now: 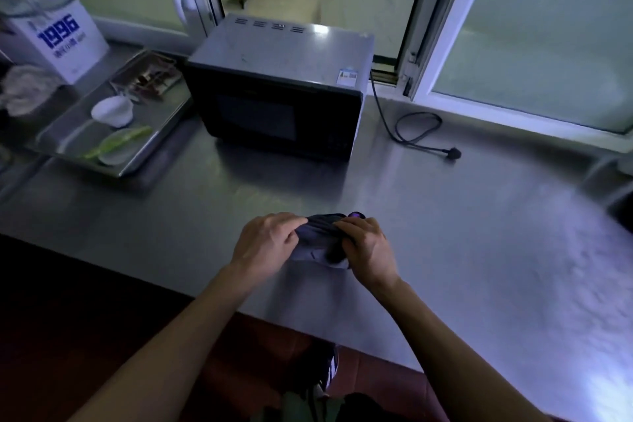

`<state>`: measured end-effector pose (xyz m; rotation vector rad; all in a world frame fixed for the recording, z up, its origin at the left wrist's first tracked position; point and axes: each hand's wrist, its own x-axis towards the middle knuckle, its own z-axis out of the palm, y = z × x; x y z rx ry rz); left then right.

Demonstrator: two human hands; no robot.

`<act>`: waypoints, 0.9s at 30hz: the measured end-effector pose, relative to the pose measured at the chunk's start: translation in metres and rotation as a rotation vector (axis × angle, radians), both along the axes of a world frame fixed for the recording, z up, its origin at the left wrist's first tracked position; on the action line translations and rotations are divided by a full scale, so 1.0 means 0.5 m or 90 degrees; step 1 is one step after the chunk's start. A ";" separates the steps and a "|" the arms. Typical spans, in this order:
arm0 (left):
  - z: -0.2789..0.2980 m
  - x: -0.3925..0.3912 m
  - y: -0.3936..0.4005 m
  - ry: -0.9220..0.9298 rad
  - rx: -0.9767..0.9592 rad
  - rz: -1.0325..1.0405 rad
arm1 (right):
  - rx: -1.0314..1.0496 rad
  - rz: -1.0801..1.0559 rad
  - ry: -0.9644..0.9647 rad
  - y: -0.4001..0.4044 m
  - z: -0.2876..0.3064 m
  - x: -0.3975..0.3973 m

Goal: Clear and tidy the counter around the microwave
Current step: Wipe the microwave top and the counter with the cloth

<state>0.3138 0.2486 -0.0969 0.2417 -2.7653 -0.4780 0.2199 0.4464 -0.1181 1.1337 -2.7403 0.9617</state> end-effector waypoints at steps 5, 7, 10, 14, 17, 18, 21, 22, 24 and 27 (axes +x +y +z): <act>0.052 -0.095 -0.056 -0.004 0.015 0.039 | -0.006 -0.002 0.010 -0.058 0.049 -0.095; 0.078 -0.131 -0.081 0.014 0.021 0.039 | -0.014 -0.004 0.018 -0.081 0.073 -0.129; 0.121 -0.188 -0.129 0.051 0.050 0.022 | -0.029 -0.023 0.025 -0.119 0.116 -0.182; 0.186 -0.263 -0.202 0.103 0.064 0.023 | -0.076 -0.025 0.057 -0.183 0.184 -0.251; 0.246 -0.322 -0.261 0.122 0.058 0.009 | -0.088 -0.054 0.077 -0.237 0.238 -0.301; 0.267 -0.342 -0.281 0.119 0.056 0.000 | -0.088 -0.063 0.081 -0.257 0.255 -0.317; 0.320 -0.400 -0.343 0.113 0.056 -0.037 | -0.096 -0.090 0.096 -0.315 0.301 -0.356; 0.335 -0.419 -0.364 0.105 0.057 -0.047 | -0.098 -0.097 0.101 -0.335 0.316 -0.367; 0.365 -0.458 -0.407 0.089 0.053 -0.062 | -0.098 -0.110 0.108 -0.376 0.343 -0.398; 0.404 -0.512 -0.464 0.070 0.043 -0.082 | -0.090 -0.128 0.122 -0.437 0.381 -0.447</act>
